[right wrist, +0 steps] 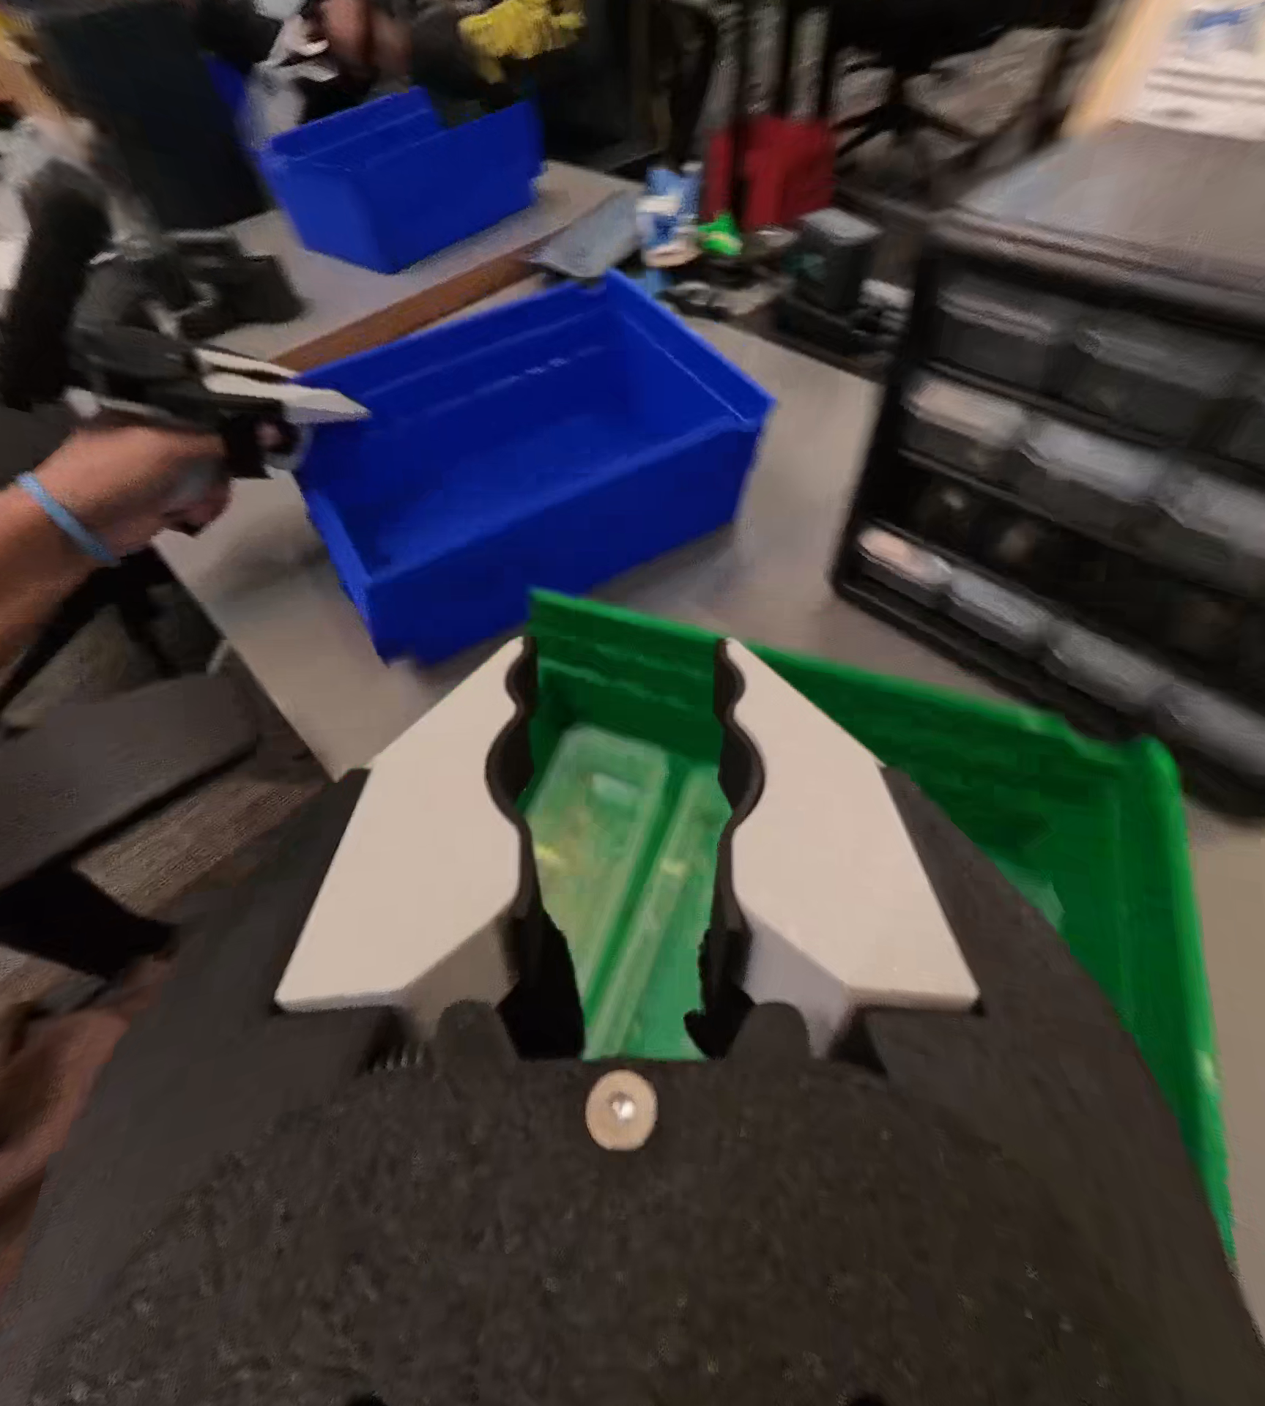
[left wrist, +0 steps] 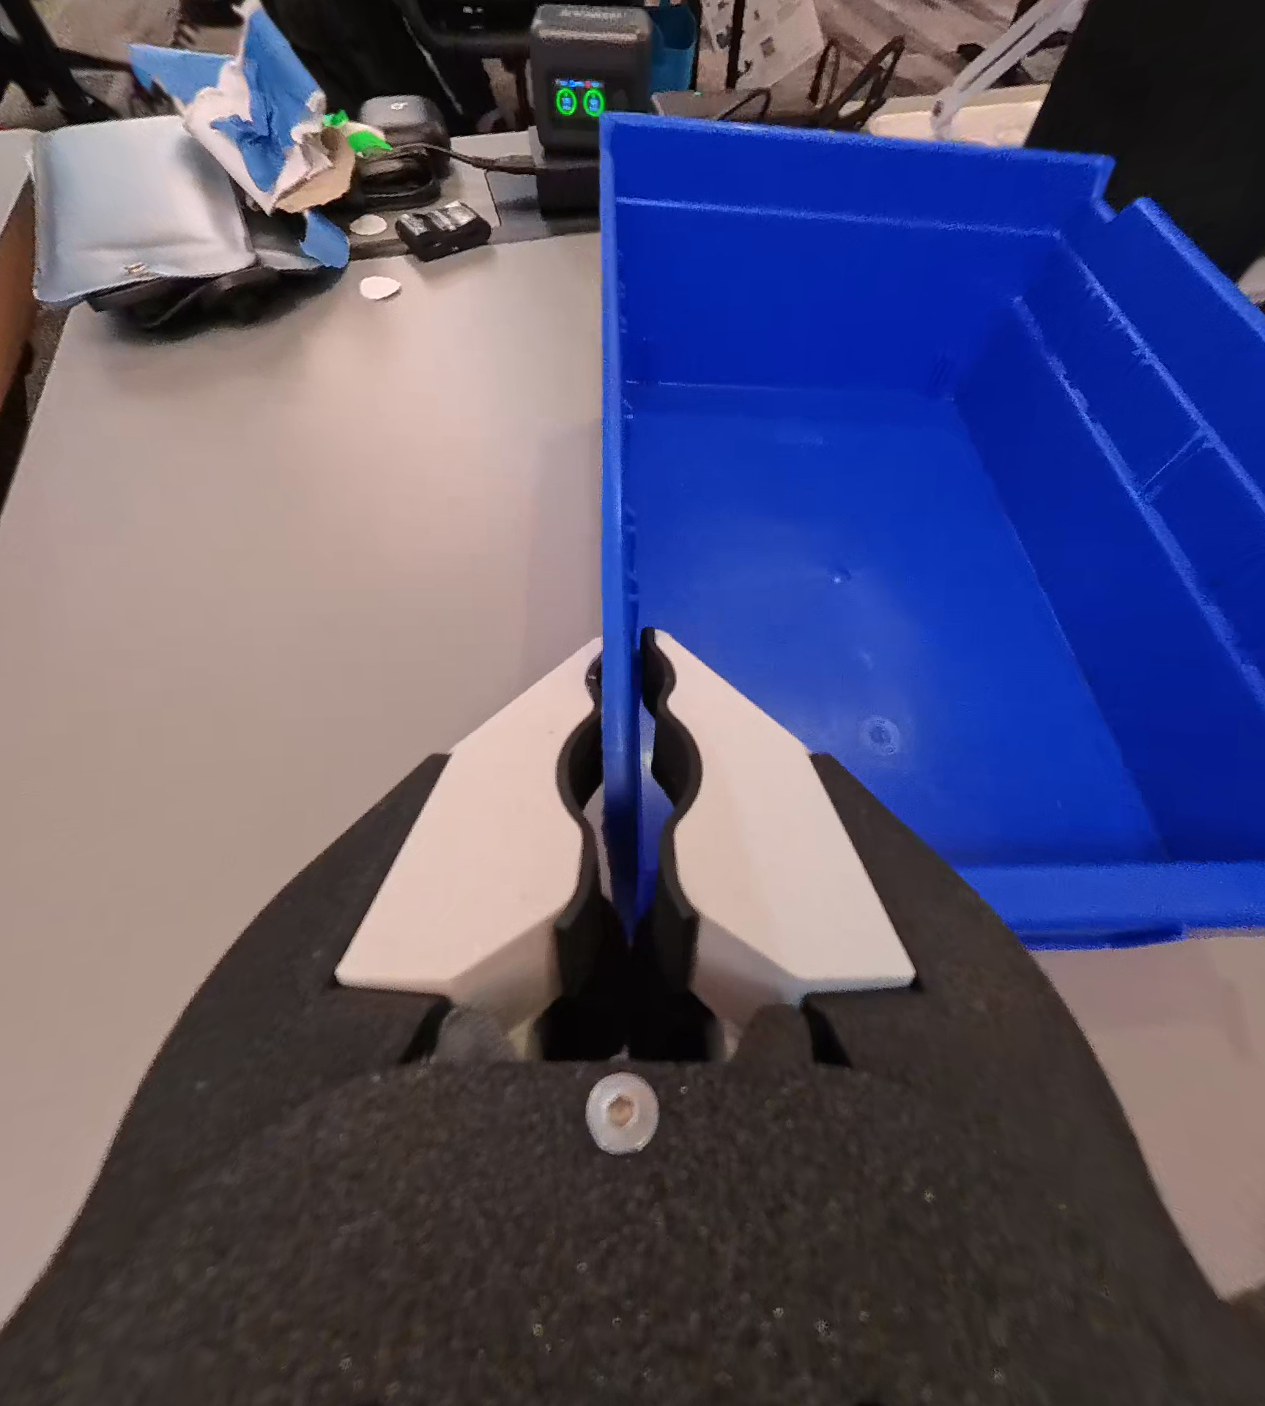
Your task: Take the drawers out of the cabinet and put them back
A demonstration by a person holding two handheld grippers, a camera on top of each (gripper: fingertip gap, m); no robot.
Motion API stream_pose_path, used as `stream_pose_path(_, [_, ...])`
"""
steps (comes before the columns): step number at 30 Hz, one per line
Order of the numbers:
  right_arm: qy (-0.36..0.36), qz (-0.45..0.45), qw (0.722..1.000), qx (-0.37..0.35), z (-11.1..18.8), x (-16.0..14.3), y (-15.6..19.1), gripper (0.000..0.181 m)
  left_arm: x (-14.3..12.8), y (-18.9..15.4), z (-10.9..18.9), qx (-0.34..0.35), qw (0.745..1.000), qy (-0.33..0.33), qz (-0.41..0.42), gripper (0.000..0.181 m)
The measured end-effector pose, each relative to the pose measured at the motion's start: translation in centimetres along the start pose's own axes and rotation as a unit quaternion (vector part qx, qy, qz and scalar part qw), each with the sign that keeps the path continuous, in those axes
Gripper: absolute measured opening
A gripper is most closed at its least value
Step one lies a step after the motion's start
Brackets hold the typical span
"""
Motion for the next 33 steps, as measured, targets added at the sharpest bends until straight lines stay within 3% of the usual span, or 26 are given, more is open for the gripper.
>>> stream_pose_path(3, [0.056,0.066,0.994,0.064,-8.6,3.9,1.8,0.046,-1.1,0.4,1.7,-0.009,1.0,0.002,0.011,0.003])
stream_pose_path(6, [0.136,0.127,0.977,0.104,-18.0,5.5,2.5,0.048,-1.9,0.4,3.0,-0.012,1.0,-0.008,0.027,0.003])
stream_pose_path(9, [0.233,0.128,0.956,0.126,-26.5,4.6,1.6,0.038,-2.3,0.2,3.8,-0.008,0.999,-0.014,0.04,0.003])
stream_pose_path(11, [0.299,0.146,0.933,0.134,-31.2,3.2,0.5,0.041,-2.4,-0.1,4.1,-0.006,0.999,-0.012,0.032,0.003])
stream_pose_path(15, [0.389,0.229,0.876,0.167,-36.9,0.1,0.2,0.054,-2.5,-0.7,4.5,-0.001,1.0,-0.013,0.027,0.003])
stream_pose_path(18, [0.431,0.254,0.844,0.191,-39.2,-1.5,0.7,0.048,-2.6,-1.1,4.8,0.005,0.999,-0.017,0.032,0.003])
stream_pose_path(20, [0.439,0.294,0.831,0.174,-40.4,-2.3,0.3,0.015,-2.6,-1.2,4.9,0.008,0.999,-0.016,0.034,0.003])
stream_pose_path(24, [0.469,0.22,0.823,0.231,-40.7,-0.9,0.3,0.004,-2.3,-1.3,5.7,0.024,0.998,-0.02,0.053,0.003])
stream_pose_path(27, [0.414,0.219,0.843,0.265,-39.3,3.2,0.8,0.002,0.0,-1.4,7.6,0.034,0.993,-0.069,0.089,0.005])
stream_pose_path(28, [0.392,0.233,0.849,0.268,-38.4,5.0,1.1,0.002,1.3,-1.7,8.3,0.04,0.993,-0.085,0.066,0.005])
stream_pose_path(33, [0.283,0.318,0.875,0.232,-31.0,16.5,2.0,0.003,9.3,-5.1,11.6,0.047,0.984,-0.17,0.01,0.004])
Point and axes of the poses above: each gripper's, where its closed fingertips meet, z back along the fingers, x out of its top, y = z × x across the jaws, the point moved 9 cm from there along z, back along the fingers, and after that the axes turned 14 degrees about -y, right-handed, at the moved point
